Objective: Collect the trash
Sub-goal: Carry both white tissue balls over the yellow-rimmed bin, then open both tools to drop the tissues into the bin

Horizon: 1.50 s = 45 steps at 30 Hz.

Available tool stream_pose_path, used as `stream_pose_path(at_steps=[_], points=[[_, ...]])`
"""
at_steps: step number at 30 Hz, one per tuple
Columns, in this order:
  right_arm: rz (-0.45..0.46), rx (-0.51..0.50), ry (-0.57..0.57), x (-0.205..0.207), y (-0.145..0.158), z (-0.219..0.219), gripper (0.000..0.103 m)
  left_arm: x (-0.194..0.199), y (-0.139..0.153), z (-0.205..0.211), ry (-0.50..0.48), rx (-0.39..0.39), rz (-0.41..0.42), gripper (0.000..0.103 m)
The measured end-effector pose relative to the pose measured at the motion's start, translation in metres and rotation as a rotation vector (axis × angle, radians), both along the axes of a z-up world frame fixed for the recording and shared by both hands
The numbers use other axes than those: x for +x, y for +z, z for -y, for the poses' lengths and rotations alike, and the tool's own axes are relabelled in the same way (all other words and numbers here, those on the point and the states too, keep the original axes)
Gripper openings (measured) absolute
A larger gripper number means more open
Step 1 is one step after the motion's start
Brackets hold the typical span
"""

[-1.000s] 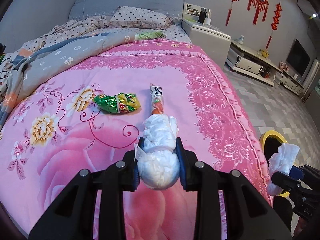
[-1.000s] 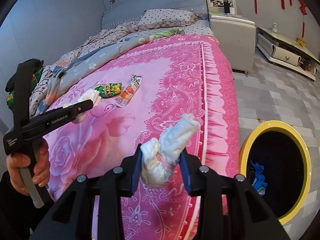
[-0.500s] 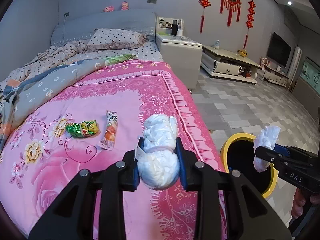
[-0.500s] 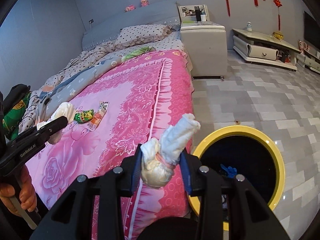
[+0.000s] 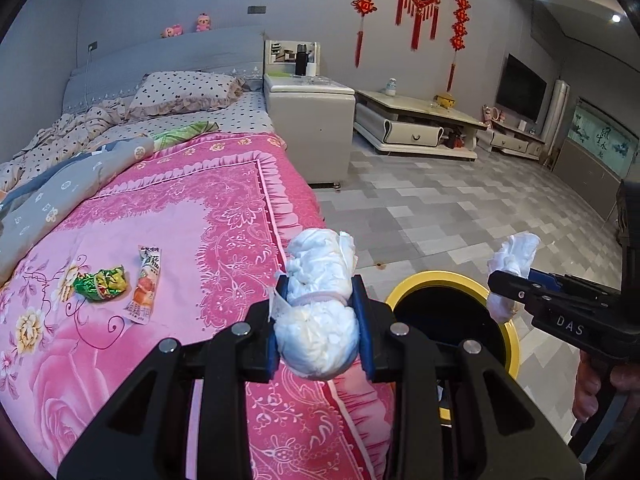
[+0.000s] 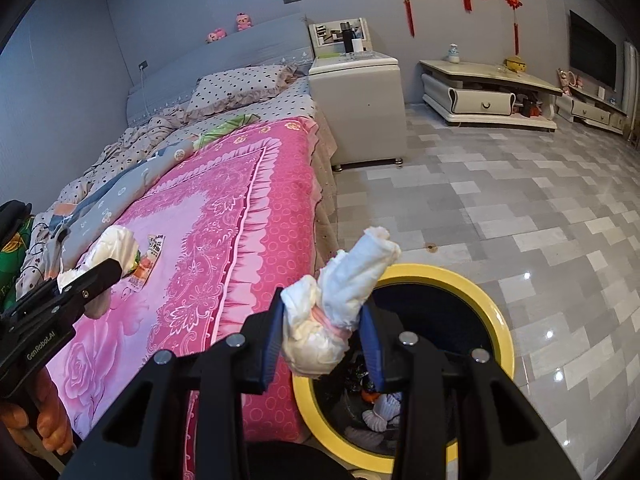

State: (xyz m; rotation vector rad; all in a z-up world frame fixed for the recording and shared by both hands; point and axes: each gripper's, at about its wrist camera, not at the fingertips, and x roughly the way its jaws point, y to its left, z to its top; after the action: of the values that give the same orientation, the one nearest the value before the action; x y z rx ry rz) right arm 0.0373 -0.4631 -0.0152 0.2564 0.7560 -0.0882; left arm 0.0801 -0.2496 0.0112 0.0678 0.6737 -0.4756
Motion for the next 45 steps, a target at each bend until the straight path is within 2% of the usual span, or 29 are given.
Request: stream_pose_path(at_steps=[10,24,38,41,43,45], points=[[-0.028,-0.002,-0.054,-0.002,-0.01,0.034,0.033,0.008,-0.012,0.041,-0.075,0.01,-0.015,0.029],[-0.093,0.046,-0.104,0.006,-0.035,0.071,0.033,0.014,-0.033,0.09,-0.156,0.026,-0.044,0.029],[-0.09,0.036,-0.128,-0.008,-0.03,0.08,0.034,0.012,-0.043,0.113,-0.211,0.001,-0.077,0.03],[-0.094,0.043,-0.137,-0.01,-0.029,0.082,0.038,0.014,-0.046,0.113,-0.216,-0.005,-0.104,0.03],[-0.1,0.042,-0.142,-0.013,-0.028,0.082,0.04,0.014,-0.047,0.112,-0.215,-0.013,-0.118,0.034],[-0.097,0.042,-0.149,-0.016,-0.026,0.082,0.044,0.014,-0.048,0.111,-0.216,-0.023,-0.129,0.042]])
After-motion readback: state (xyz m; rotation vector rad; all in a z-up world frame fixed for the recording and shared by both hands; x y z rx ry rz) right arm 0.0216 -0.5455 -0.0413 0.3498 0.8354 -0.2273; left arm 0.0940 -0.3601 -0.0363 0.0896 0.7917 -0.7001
